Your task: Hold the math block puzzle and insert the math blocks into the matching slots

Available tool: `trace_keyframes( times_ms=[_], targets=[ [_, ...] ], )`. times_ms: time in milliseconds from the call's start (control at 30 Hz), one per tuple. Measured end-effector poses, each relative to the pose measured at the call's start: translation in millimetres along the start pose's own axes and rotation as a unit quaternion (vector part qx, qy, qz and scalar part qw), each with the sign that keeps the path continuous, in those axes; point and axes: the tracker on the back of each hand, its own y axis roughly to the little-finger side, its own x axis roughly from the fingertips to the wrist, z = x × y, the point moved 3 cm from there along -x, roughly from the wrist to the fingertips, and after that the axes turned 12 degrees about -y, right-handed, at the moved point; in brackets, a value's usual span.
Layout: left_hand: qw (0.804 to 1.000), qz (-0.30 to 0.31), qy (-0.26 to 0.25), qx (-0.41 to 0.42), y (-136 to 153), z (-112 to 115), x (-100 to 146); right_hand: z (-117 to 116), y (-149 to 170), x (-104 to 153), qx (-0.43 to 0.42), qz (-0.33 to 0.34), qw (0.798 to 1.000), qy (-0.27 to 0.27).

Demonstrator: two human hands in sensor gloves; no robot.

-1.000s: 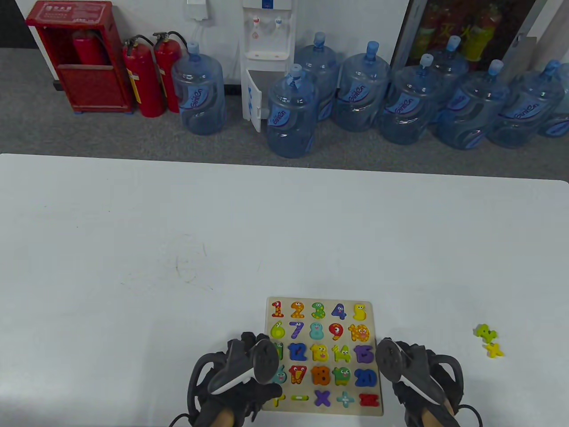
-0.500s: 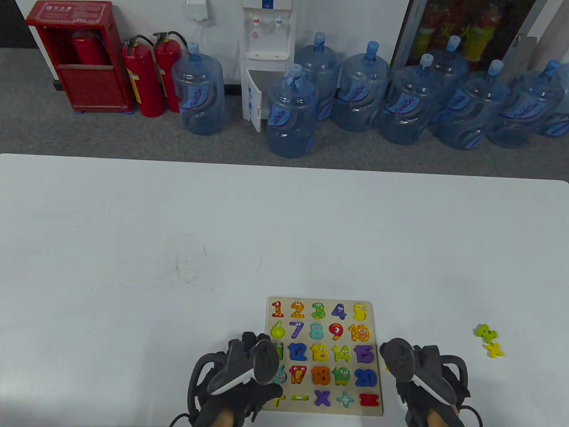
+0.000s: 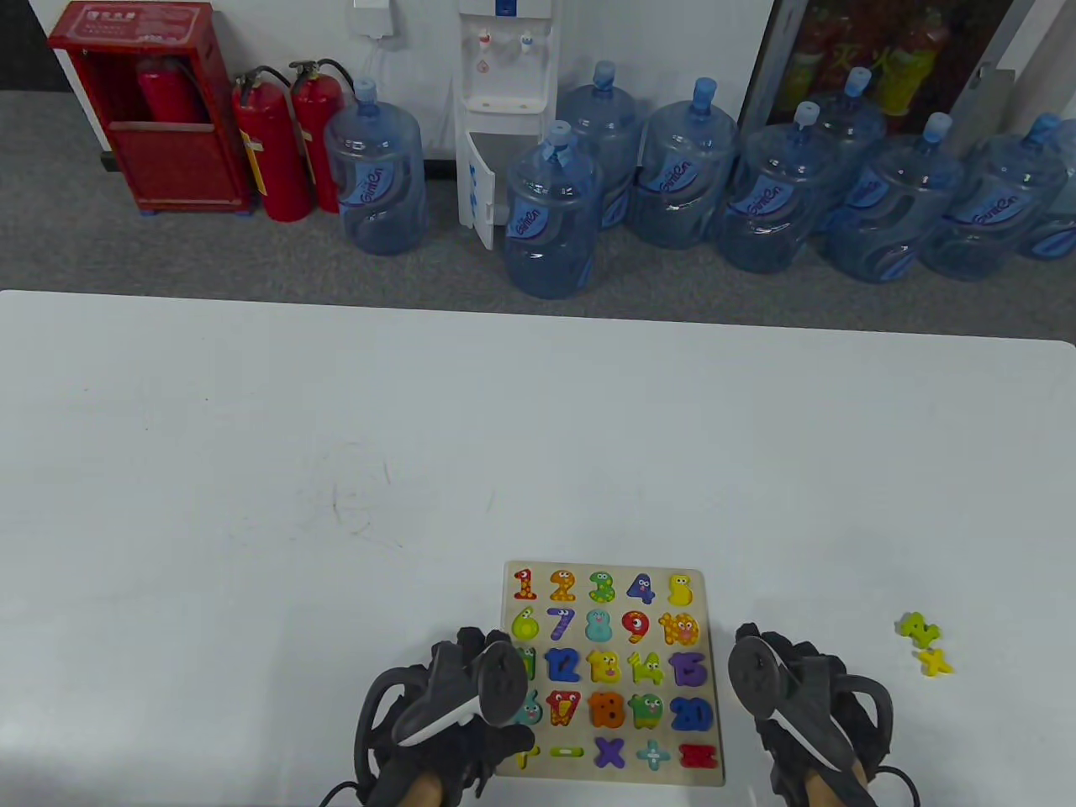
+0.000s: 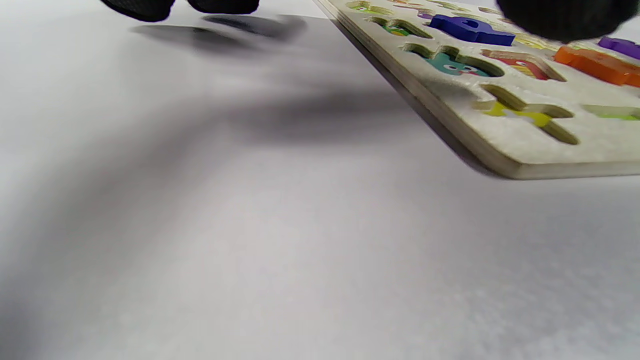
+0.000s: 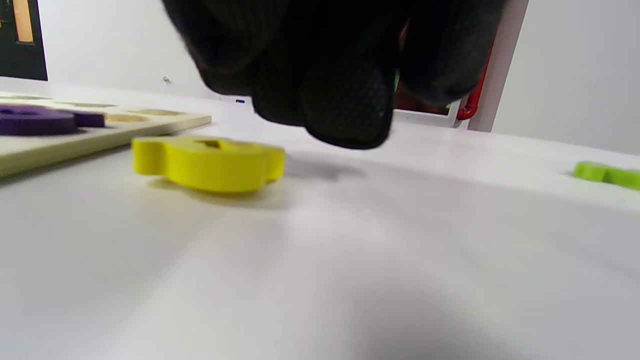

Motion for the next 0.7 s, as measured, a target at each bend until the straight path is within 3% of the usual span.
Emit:
trace_keyframes(
  times_ms=[100, 200, 267, 433, 700],
  targets=[
    [1.0, 0.0, 0.0, 0.0, 0, 0, 0, -1, -2, 1, 0.0, 0.016, 1.0, -0.013],
    [1.0, 0.0, 0.001, 0.0, 0, 0, 0, -12, -8, -1, 0.011, 0.055, 0.995, -0.08],
    [1.0, -0.001, 0.001, 0.0, 0, 0, 0, -15, -8, -4, 0.043, 0.026, 0.996, -0.078],
    [1.0, -0.002, 0.003, 0.0, 0, 0, 0, -14, 0, -10, 0.03, -0.018, 0.998, -0.049],
    [1.0, -0.005, 0.002, -0.001, 1, -1, 0, -10, 1, -16, 0.023, -0.012, 0.998, -0.052]
  ],
)
